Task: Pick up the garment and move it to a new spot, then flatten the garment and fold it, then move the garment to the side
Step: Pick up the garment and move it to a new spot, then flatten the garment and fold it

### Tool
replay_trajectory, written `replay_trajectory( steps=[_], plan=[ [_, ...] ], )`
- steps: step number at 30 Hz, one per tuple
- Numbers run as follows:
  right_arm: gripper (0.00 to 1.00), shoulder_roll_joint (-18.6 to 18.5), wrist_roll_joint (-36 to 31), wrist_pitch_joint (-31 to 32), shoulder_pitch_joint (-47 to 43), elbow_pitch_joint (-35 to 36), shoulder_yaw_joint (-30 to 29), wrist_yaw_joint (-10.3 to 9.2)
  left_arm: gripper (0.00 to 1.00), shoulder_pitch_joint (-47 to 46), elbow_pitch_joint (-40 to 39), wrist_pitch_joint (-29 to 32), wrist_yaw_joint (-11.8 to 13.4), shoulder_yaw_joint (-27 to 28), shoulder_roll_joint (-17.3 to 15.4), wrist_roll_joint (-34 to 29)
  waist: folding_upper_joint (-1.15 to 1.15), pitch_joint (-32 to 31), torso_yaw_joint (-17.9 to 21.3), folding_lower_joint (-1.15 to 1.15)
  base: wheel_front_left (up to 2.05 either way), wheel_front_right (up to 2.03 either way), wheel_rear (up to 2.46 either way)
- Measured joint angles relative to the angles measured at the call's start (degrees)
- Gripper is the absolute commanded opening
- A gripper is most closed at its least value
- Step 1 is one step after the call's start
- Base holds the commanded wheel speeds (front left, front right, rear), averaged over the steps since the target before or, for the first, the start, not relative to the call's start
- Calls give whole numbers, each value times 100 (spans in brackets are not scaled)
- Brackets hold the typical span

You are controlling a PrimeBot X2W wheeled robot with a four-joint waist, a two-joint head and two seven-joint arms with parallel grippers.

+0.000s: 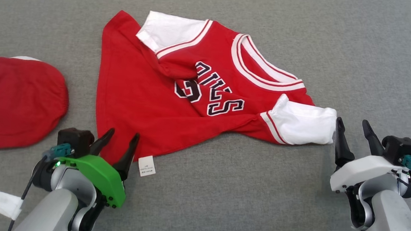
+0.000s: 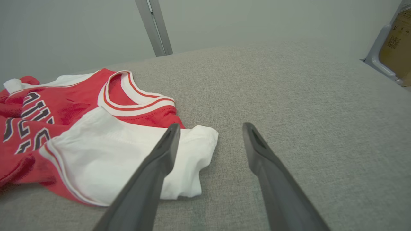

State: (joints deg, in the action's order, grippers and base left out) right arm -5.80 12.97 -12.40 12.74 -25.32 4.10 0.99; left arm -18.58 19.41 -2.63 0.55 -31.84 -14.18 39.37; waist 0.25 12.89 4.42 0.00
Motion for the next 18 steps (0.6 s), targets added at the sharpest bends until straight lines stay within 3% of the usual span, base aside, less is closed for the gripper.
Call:
replay_trajectory(
  steps=[10,18],
  plan=[
    [100,-12,172,343,353,-467,-88,26,100,503,-5,116,53,125,-181,321,0,-55,-470,0,0,0,0],
    [100,-37,172,389,498,-720,-54,53,100,757,-15,393,-43,260,-146,939,0,-44,-520,0,0,0,0]
  ],
)
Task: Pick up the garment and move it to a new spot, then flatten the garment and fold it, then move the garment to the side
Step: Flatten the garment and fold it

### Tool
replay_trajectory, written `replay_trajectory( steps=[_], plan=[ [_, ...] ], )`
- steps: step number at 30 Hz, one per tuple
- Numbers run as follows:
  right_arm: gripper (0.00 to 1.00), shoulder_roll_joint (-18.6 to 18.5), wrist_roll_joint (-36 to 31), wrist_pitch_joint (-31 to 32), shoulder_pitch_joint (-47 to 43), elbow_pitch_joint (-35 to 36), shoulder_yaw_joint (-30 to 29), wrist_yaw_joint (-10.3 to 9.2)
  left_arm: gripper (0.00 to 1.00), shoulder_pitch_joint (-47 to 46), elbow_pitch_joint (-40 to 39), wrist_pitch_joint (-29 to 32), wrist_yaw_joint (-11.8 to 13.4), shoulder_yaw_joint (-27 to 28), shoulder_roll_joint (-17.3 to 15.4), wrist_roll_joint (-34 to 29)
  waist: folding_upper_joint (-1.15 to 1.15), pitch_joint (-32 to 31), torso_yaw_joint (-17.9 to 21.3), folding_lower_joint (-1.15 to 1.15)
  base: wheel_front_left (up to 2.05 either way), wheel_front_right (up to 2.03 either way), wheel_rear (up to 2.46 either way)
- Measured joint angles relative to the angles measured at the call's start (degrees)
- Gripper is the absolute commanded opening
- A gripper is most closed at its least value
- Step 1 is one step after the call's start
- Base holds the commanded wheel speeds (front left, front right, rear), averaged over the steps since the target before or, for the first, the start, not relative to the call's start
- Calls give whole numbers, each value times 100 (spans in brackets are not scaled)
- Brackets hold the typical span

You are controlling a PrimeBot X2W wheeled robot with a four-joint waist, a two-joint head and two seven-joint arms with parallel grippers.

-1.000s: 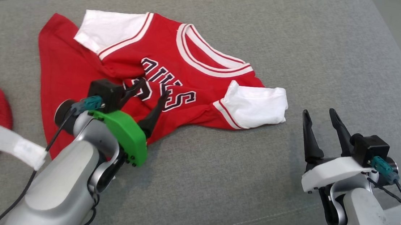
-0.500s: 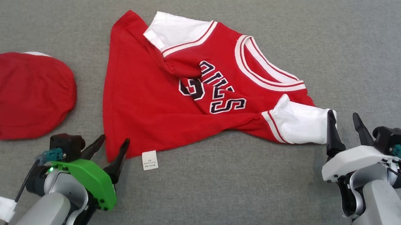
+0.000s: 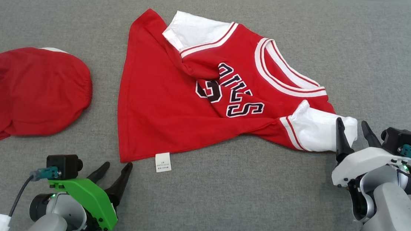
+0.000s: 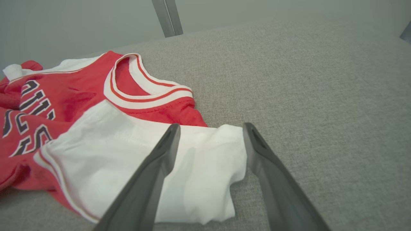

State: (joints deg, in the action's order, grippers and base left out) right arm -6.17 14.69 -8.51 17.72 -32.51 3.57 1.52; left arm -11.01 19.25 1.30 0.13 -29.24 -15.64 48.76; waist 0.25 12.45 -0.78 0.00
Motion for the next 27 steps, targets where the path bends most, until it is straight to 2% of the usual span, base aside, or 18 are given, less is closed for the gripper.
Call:
replay_trajectory(
  steps=[27],
  plan=[
    [100,-19,-1,-111,322,-490,57,98,100,-83,-359,320,-272,121,12,353,0,219,166,0,0,0,0]
  ],
)
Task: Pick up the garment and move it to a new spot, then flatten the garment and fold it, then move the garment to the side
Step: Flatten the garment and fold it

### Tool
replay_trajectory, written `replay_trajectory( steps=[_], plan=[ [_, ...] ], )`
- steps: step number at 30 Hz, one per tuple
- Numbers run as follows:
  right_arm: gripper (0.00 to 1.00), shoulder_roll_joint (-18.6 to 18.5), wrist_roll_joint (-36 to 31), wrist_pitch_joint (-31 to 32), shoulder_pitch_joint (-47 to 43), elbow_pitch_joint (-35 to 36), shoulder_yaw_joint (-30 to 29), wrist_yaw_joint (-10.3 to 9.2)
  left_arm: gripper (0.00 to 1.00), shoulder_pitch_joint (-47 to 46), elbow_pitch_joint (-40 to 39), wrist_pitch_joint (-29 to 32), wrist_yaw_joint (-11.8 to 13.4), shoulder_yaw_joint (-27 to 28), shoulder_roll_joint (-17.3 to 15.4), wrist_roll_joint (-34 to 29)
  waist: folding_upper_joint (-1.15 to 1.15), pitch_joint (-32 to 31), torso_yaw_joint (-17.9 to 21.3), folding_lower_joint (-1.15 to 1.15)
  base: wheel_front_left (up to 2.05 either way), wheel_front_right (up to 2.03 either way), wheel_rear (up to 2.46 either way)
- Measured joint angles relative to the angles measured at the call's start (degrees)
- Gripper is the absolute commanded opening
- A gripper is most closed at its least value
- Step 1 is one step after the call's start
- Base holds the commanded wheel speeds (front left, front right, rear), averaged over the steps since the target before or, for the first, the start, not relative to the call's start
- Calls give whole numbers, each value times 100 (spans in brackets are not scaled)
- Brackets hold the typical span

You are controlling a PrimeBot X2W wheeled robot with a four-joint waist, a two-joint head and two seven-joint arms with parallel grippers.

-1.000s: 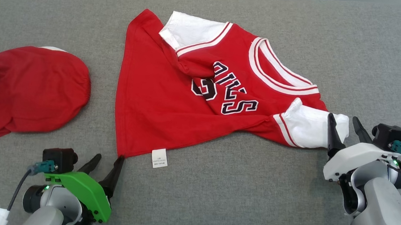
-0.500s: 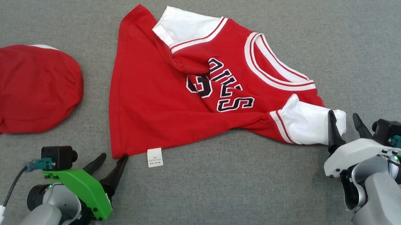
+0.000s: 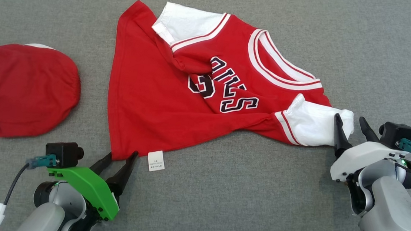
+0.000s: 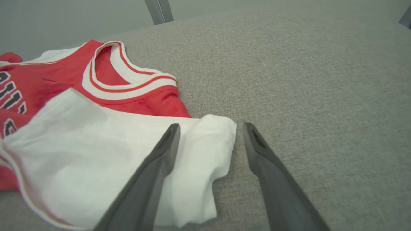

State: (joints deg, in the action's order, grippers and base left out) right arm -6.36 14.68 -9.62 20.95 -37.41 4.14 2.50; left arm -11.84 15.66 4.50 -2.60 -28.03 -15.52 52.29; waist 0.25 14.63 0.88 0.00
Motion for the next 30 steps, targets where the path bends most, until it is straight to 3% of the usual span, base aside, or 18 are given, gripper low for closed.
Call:
replay_trajectory(
  steps=[5,6,19,22,23,27,28,29,30],
  plan=[
    [100,43,33,-1,80,-89,-11,1,91,-27,-60,0,-20,1,0,0,0,40,20,0,0,0,0],
    [100,64,96,-1,109,-101,-37,2,81,-37,-66,0,-25,-3,2,0,0,52,26,0,0,0,0],
    [100,102,307,-26,235,-307,-109,102,42,-120,-136,52,-36,-2,2,0,0,184,64,0,0,0,0],
    [100,116,367,-25,289,-369,-108,114,21,-144,-143,56,-36,7,-18,0,0,240,69,0,0,0,0],
    [100,125,402,-22,322,-391,-118,131,2,-153,-142,56,-41,7,-24,0,0,258,70,0,0,0,0],
    [100,149,564,11,382,-481,-136,186,0,-238,-148,100,-44,-5,-29,-2,0,314,64,0,0,0,0],
    [91,149,581,14,392,-505,-138,204,0,-247,-148,100,-47,-5,-29,-2,0,320,60,0,0,0,0],
    [71,151,615,19,411,-532,-141,208,0,-248,-148,100,-49,-5,-29,-2,0,323,57,0,0,0,0],
    [71,151,636,44,432,-554,-140,226,0,-248,-148,100,-49,-7,-30,-2,0,325,56,0,0,0,0]
  ],
)
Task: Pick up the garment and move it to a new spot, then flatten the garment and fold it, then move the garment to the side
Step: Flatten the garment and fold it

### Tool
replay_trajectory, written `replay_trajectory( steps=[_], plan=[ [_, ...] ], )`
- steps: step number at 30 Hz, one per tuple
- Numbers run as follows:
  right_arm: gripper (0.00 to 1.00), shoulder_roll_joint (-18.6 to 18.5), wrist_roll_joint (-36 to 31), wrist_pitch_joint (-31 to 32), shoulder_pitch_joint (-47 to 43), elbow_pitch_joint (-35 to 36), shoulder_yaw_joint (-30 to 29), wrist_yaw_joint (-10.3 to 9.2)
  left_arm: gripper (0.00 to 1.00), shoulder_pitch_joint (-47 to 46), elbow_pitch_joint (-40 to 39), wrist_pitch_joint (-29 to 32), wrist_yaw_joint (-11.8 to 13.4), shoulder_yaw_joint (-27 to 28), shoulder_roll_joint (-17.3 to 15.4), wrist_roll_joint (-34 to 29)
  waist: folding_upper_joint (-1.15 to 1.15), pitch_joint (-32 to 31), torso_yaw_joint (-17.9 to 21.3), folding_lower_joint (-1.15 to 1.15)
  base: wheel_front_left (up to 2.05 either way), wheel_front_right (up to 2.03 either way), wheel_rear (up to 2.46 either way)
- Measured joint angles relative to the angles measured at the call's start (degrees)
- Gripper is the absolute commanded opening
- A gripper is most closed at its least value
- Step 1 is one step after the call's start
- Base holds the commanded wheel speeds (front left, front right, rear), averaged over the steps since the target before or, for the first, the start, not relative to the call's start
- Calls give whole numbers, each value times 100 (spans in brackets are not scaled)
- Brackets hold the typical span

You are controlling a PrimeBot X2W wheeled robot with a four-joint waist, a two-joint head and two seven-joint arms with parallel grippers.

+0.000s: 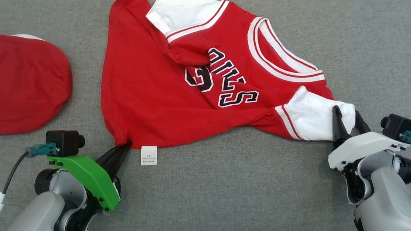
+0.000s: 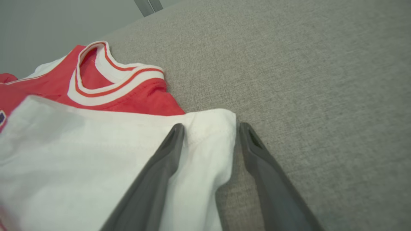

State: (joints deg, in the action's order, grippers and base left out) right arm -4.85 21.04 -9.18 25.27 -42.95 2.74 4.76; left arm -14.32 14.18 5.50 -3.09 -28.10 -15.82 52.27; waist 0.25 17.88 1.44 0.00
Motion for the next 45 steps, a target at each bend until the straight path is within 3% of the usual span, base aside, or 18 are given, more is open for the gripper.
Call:
replay_trajectory(
  steps=[1,2,3,5,12,19,27,33,38,41,45],
  plan=[
    [30,-1,18,9,14,-8,0,11,0,-1,0,0,0,1,-1,0,0,2,0,0,0,0,0],
    [30,1,21,8,18,-11,1,27,0,-1,1,0,0,1,-1,0,0,2,0,0,0,0,0],
    [17,10,21,8,24,-14,5,30,0,-2,1,0,-1,1,-4,0,0,1,1,0,0,0,0],
    [0,37,21,5,40,-14,31,78,0,-3,4,-1,-23,5,-9,0,0,-6,6,0,0,0,0],
    [0,-36,-10,-88,145,60,166,126,0,-3,2,-52,-53,47,-30,23,0,-146,40,0,0,0,0],
    [0,-290,-73,-85,596,582,438,198,0,-230,-363,12,-154,112,-265,33,0,-370,63,0,0,0,0],
    [0,-786,-93,389,1541,1443,886,233,0,-1241,-1102,464,-227,318,-870,-48,0,-676,49,0,0,0,0],
    [0,-893,324,790,1702,2170,1454,232,0,-1545,-1552,855,-244,688,-1103,354,0,-959,80,0,0,0,0],
    [0,-1003,837,985,1679,2870,1600,232,0,-1543,-2025,1170,-243,965,-1262,868,0,-1169,201,0,0,0,0],
    [0,-1170,1149,1114,1582,3371,1502,232,0,-1513,-2390,1369,-177,1104,-1292,1233,0,-1258,323,0,0,0,0],
    [0,-1594,1467,1256,1444,4054,844,232,0,-1474,-2889,1630,23,1341,-1391,1723,0,-1318,501,0,0,0,0]
  ],
)
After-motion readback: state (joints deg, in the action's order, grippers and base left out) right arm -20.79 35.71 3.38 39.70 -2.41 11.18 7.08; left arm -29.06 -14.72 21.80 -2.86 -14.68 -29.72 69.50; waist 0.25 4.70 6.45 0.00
